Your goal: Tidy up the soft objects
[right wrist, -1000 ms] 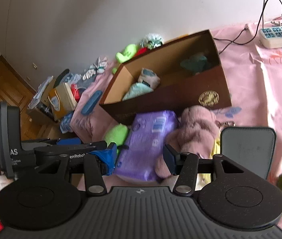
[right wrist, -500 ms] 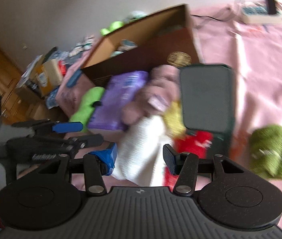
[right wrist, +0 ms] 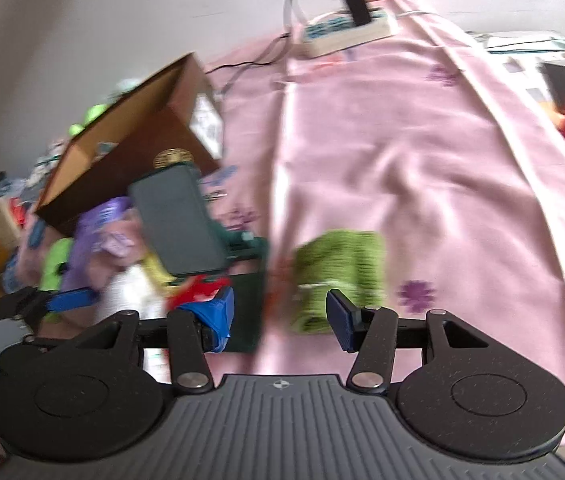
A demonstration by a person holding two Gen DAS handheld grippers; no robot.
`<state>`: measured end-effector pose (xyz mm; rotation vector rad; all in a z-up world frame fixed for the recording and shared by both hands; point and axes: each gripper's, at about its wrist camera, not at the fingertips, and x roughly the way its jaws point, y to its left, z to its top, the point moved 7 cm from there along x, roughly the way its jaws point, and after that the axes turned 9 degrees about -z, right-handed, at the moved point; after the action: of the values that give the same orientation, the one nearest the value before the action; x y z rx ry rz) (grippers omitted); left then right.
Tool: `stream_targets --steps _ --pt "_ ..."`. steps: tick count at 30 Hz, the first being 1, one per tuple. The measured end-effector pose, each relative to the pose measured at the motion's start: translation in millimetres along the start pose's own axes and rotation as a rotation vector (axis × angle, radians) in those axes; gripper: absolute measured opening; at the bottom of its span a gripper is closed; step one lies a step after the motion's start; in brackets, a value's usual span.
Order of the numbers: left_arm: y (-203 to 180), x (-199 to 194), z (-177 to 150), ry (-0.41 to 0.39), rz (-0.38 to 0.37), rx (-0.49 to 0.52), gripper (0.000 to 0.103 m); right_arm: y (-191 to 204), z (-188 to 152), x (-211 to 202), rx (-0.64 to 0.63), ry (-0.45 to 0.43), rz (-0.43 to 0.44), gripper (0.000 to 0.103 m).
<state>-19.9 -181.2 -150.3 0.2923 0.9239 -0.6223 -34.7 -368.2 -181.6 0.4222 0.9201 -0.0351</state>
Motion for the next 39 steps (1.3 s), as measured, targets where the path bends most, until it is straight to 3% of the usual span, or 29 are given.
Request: stream_targets --steps 5,11,16,22,25,28,30,34,39 --pt "-13 10 -1 0.004 0.065 0.084 0.077 -20 2 13 -0.015 -0.013 -0.119 0.036" --pt "-19 12 -4 -0.004 0.124 0.122 0.077 -28 1 40 0.054 0.064 -0.081 0.038" --pt "-23 6 -6 -0.014 0.138 0.151 0.077 -18 1 56 0.009 0.050 -0.103 0.039" --pt "-30 13 -6 -0.008 0.185 0.193 0.077 -3 -1 60 -0.131 -0.030 -0.153 0.039" --pt "-38 13 -5 -0.017 0.172 0.219 0.077 -5 0 60 -0.131 -0.037 -0.134 0.033" --pt "-38 18 -5 0.006 0.160 0.214 0.065 -11 -1 56 -0.107 -0.035 -0.104 0.023" --pt "-33 18 -6 0.007 0.174 0.205 0.046 -16 -1 53 -0.081 -0.034 -0.089 0.015" --pt "-23 11 -5 -0.011 0.139 0.146 0.043 -18 -2 48 -0.021 -0.042 -0.080 0.008" --pt "-16 -8 -6 -0.027 0.052 0.081 0.041 -28 1 38 0.064 -0.048 -0.051 0.006"
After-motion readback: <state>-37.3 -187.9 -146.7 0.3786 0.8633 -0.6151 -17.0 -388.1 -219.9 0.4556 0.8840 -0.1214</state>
